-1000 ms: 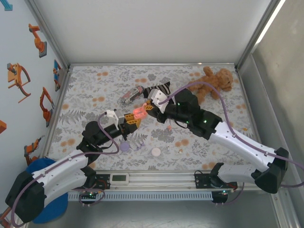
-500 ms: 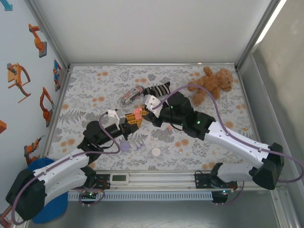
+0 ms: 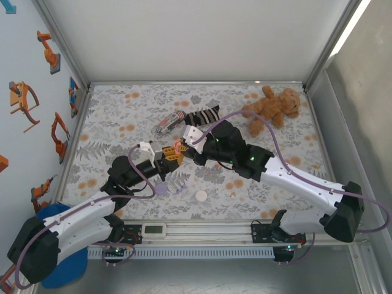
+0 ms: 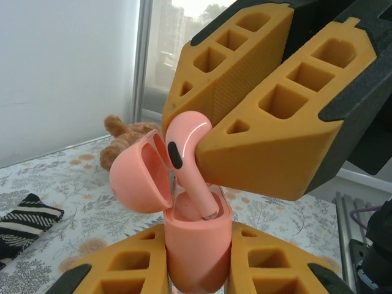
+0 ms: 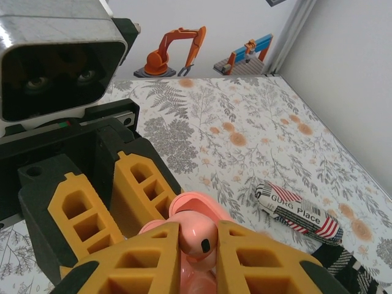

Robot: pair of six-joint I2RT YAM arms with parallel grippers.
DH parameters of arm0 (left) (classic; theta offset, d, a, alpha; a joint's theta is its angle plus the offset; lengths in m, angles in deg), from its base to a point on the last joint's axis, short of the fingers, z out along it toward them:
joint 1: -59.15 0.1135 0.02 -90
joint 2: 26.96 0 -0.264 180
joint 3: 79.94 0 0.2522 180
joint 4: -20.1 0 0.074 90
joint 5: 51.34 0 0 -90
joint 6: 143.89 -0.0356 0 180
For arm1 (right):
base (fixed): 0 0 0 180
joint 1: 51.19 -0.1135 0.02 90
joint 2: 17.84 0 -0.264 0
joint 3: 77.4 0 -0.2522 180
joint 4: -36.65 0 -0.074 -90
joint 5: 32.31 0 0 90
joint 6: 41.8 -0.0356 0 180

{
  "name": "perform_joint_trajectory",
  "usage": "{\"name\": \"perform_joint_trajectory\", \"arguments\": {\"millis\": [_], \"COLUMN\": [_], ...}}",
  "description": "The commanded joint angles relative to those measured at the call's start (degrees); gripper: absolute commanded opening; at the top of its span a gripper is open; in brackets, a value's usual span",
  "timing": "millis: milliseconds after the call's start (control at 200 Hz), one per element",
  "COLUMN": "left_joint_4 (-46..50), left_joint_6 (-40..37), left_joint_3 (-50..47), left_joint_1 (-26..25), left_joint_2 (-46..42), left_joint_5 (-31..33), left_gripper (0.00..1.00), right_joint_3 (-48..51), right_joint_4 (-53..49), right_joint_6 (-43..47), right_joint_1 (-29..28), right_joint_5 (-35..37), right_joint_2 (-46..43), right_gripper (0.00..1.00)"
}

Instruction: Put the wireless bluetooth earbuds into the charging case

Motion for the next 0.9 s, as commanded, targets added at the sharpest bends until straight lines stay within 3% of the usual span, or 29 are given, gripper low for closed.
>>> {"name": "perform_joint_trajectory", "arguments": {"millis": [0, 591, 896], "left_joint_4": [-2.66, -2.67, -2.54], "left_joint_6": [0.75, 0.57, 0.4], "left_joint_3": [1.85, 1.55, 1.29], "left_joint_1": [-0.34, -0.48, -0.55], "left_joint_2": [-0.2, -0.47, -0.46], "left_joint_5": [-0.79, 0.0, 0.4], "left_gripper": [0.0, 0.0, 0.0], "right_joint_3": [0.3, 0.37, -0.21], "right_joint_4": [0.17, -2.02, -1.06], "right_joint_6": [1.19, 1.28, -0.45], "right_joint_1": [-0.85, -1.2, -1.19], "right_joint_5": [1.05, 1.21, 0.33], "right_joint_2": [0.53, 0.0, -2.48], "right_gripper": [0.18, 0.25, 0.39]}}
